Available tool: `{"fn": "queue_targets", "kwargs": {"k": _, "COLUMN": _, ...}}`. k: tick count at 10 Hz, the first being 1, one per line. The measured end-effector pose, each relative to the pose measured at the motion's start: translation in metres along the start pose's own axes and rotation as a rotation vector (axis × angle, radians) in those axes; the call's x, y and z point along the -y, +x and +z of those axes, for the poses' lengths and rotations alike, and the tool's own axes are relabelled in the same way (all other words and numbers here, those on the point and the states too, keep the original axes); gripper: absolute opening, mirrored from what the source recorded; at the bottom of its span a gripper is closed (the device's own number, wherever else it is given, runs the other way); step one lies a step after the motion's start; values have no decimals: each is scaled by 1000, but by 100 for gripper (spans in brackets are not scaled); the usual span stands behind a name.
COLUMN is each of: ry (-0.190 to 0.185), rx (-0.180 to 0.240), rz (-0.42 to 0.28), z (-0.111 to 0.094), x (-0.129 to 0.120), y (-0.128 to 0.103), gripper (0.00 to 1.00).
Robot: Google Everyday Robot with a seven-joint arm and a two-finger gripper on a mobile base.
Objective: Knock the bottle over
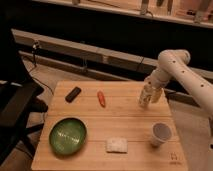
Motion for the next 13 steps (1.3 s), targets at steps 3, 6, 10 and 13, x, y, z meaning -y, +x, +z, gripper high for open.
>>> {"fn": "queue_targets", "kwargs": {"k": 3, "ry": -19, "rx": -8, "rz": 4, "z": -3, "x": -15, "y": 4, "gripper": 80}}
{"fn": "queue_targets", "kwargs": {"k": 6, "ry": -40, "rx": -28, "rz": 23, "z": -10, "x": -36, "y": 16, "gripper": 80}}
{"fn": "queue_targets", "kwargs": {"k": 10, "ry": -5, "rx": -50, "rz": 37, "z": -38, "x": -45, "y": 25, "gripper": 80}}
{"fn": "queue_targets", "kwargs": {"k": 13, "ry": 20, "rx": -37, "rz": 39, "z": -43, "x": -38, "y": 23, "gripper": 80}}
